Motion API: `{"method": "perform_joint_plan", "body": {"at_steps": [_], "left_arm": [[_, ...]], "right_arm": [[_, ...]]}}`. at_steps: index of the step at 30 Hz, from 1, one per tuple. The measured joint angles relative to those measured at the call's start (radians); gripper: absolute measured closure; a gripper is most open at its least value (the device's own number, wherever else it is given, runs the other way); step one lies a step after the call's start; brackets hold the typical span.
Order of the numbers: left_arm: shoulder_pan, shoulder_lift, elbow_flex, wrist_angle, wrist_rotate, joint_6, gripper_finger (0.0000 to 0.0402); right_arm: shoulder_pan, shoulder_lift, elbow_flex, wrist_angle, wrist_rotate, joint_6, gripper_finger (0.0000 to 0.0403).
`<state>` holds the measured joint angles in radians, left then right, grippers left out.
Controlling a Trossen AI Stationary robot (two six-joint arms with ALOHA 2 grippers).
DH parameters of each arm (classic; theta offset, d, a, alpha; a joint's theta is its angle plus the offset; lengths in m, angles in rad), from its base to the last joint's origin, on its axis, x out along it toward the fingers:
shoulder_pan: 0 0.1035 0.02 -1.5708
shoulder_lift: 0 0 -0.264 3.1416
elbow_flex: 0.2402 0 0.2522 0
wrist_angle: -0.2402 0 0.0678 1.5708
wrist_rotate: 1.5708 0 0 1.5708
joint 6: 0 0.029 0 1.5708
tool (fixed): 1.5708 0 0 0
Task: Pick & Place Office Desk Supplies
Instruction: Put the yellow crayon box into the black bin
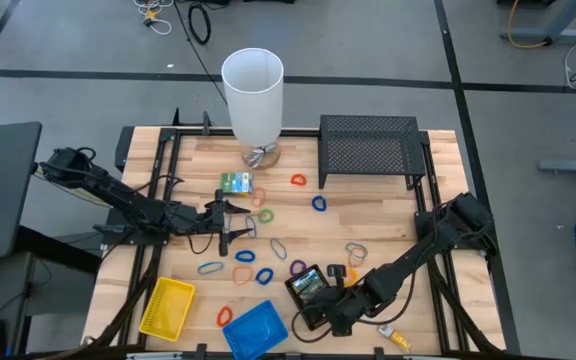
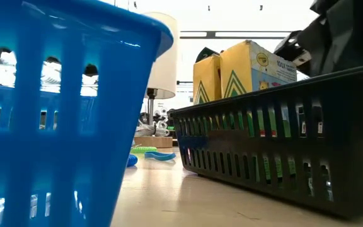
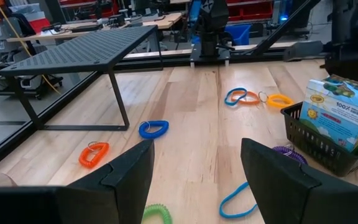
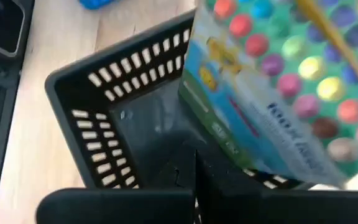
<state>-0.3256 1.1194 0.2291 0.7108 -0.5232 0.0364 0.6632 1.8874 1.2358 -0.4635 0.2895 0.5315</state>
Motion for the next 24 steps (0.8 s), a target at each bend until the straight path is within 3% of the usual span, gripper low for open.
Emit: {"method": "perform_joint_plan", "body": {"at_steps": [13, 24], "left_arm": [[0.000, 0.000, 0.000, -0.003, 0.000, 0.006, 0.0156], [0.000, 0.000, 0.000, -0.005, 0.000, 0.006, 0.0156]], "right_arm": [[-0.004, 0.044, 0.000, 0.055, 0.025, 0.007, 0.0403], [-0.002, 0.087, 0.001, 0.112, 0.154, 0.013, 0.0403]]}}
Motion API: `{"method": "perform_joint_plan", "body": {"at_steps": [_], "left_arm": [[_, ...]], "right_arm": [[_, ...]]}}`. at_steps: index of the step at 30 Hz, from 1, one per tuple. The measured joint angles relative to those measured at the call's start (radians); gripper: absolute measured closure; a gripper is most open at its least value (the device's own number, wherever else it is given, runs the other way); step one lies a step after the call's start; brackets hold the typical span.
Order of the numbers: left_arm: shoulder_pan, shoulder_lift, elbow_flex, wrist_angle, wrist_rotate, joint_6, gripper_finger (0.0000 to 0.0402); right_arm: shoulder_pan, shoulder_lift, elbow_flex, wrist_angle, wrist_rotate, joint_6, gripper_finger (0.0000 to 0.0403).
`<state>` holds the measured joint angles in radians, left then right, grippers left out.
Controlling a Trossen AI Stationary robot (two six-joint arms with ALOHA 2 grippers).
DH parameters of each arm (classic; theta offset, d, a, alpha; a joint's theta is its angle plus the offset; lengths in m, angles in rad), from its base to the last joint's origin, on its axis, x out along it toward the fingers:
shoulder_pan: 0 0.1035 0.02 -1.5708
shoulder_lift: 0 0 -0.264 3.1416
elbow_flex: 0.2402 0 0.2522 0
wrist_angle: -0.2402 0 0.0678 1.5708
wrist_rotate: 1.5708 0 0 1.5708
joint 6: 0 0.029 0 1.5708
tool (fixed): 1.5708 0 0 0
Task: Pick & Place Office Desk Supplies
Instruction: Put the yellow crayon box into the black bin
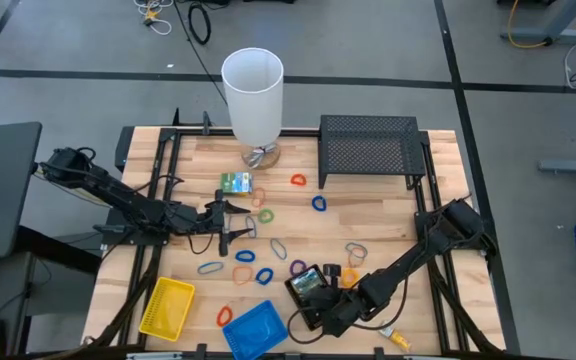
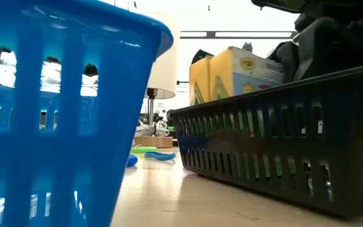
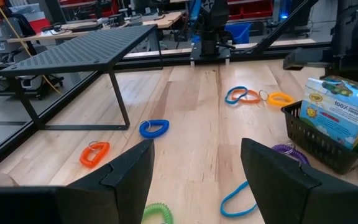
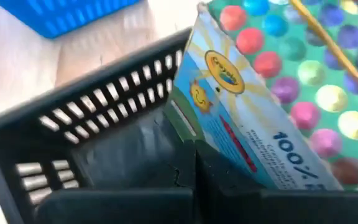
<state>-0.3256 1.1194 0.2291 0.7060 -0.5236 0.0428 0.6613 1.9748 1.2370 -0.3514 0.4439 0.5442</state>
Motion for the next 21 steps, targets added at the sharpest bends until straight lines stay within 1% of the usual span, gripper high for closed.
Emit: {"method": "perform_joint_plan", "body": {"at_steps": [5, 21], "left_arm": [[0.000, 0.000, 0.000, 0.000, 0.000, 0.002, 0.0156], [0.000, 0.000, 0.000, 0.000, 0.000, -0.029, 0.0156]], "right_arm": [[0.003, 0.037, -0.002, 0.032, 0.013, 0.002, 0.0403], [0.047, 0.032, 0.022, 0.046, 0.039, -0.028, 0.0403]]}}
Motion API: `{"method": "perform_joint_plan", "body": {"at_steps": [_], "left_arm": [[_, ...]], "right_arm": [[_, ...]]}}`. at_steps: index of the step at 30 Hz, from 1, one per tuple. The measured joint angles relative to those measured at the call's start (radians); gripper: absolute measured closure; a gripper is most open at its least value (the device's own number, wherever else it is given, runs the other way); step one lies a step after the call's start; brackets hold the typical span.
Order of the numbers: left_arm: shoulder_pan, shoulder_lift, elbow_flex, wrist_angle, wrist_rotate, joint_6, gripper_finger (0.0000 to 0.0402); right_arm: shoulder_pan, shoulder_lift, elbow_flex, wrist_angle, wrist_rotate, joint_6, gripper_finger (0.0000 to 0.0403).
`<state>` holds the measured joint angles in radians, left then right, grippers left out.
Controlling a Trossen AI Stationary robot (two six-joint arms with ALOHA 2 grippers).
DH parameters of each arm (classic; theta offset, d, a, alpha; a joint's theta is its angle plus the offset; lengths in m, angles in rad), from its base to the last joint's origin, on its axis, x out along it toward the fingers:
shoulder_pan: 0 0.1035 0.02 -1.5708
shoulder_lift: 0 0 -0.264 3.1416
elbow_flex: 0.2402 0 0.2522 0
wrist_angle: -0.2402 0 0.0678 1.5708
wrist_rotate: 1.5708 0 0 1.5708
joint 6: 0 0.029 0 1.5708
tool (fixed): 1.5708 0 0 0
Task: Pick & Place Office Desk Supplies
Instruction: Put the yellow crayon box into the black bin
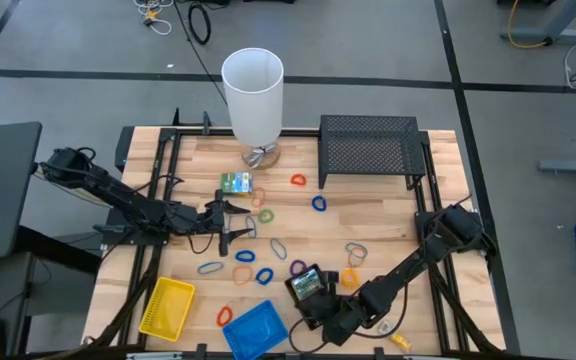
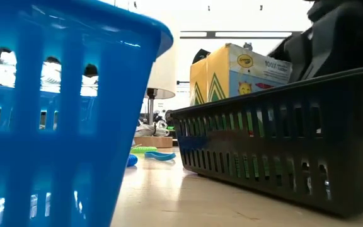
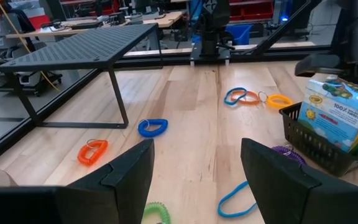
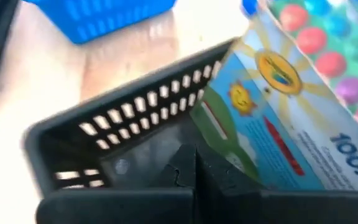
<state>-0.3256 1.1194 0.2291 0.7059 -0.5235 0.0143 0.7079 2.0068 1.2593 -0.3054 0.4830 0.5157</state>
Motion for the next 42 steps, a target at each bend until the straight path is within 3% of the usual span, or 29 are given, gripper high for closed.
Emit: {"method": "perform_joint_plan", "body": {"at_steps": [9, 16, 22, 31, 42], "left_arm": [[0.020, 0.000, 0.000, -0.084, -0.061, -0.178, 0.0156], [0.152, 0.000, 0.000, -0.242, -0.111, -0.401, 0.0156], [0.281, 0.000, 0.010, -0.277, -0.016, -0.434, 0.0154], [0.440, 0.080, 0.239, -0.641, 0.074, -0.437, 0.0130], [0.581, 0.453, 0.595, -1.036, 0.126, -0.470, 0.0136]], "right_arm": [[0.051, -0.001, 0.110, -0.120, 0.099, -0.061, 0.0403], [0.070, -0.002, 0.283, -0.486, 0.327, 0.028, 0.0399], [0.021, -0.002, 0.371, -0.748, 0.385, 0.081, 0.0344], [-0.116, -0.038, 0.404, -0.970, 0.385, 0.081, 0.0216], [-0.240, -0.158, 0.404, -1.117, 0.382, 0.071, 0.0206]]}}
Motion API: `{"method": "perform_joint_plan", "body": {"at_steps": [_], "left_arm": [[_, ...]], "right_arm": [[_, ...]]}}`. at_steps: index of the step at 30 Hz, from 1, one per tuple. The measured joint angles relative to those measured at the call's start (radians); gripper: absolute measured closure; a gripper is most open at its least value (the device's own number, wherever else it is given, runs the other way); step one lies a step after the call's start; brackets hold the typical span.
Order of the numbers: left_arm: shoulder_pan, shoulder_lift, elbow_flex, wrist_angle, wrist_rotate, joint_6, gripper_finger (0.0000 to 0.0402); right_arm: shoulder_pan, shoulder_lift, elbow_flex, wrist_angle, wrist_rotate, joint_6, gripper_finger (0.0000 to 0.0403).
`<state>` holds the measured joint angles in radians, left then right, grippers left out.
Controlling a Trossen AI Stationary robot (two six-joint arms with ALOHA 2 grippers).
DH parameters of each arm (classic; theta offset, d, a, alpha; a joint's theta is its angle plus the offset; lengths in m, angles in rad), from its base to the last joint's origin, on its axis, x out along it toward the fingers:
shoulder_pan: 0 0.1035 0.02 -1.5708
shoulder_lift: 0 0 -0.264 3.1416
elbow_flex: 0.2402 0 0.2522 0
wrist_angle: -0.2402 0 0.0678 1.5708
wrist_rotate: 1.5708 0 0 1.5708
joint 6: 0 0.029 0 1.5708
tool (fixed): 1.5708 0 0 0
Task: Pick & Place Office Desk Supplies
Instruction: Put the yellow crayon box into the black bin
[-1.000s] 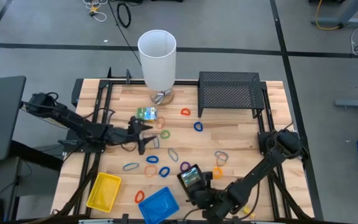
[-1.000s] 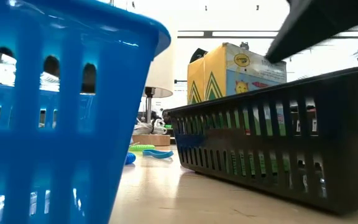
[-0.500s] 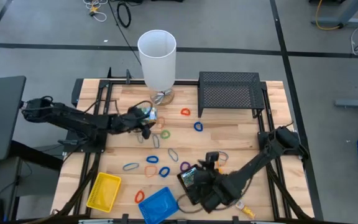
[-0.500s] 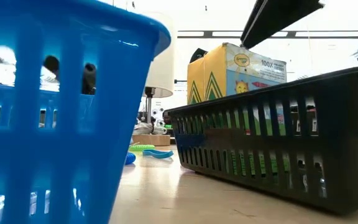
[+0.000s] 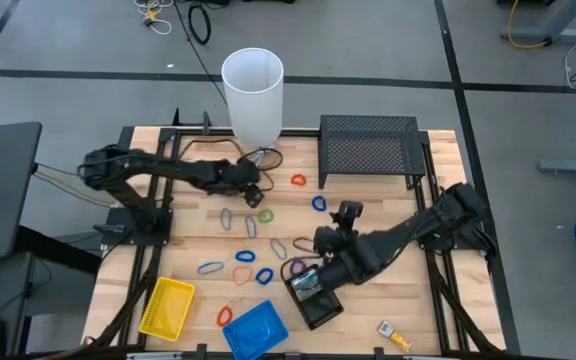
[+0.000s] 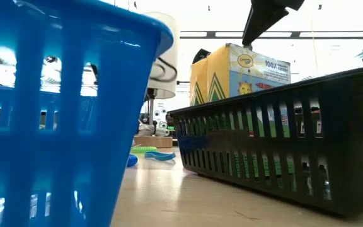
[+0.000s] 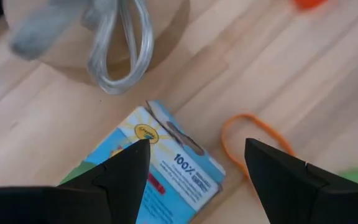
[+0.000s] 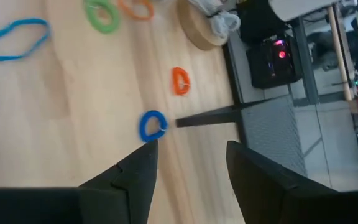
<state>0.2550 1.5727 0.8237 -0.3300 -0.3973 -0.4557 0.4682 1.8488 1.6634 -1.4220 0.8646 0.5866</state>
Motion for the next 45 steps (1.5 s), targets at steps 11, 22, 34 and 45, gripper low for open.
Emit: {"method": "perform_joint_plan", "body": {"at_steps": [11, 22, 34, 45], "left_arm": [[0.021, 0.221, 0.213, -0.196, -0.062, -0.026, 0.0140], [0.021, 0.259, 0.237, -0.234, -0.112, -0.068, 0.0193], [0.019, 0.256, 0.237, -0.263, -0.115, -0.055, 0.0344], [-0.039, 0.254, 0.292, -0.358, -0.122, 0.004, 0.0398]], "right_arm": [[-0.012, -0.032, 0.000, -0.008, 0.000, -0.042, 0.0211], [0.002, -0.032, 0.000, -0.015, -0.003, -0.046, 0.0211], [0.002, -0.032, 0.000, -0.015, -0.007, -0.061, 0.0211], [0.002, -0.031, 0.000, -0.010, -0.008, -0.061, 0.0211]]}}
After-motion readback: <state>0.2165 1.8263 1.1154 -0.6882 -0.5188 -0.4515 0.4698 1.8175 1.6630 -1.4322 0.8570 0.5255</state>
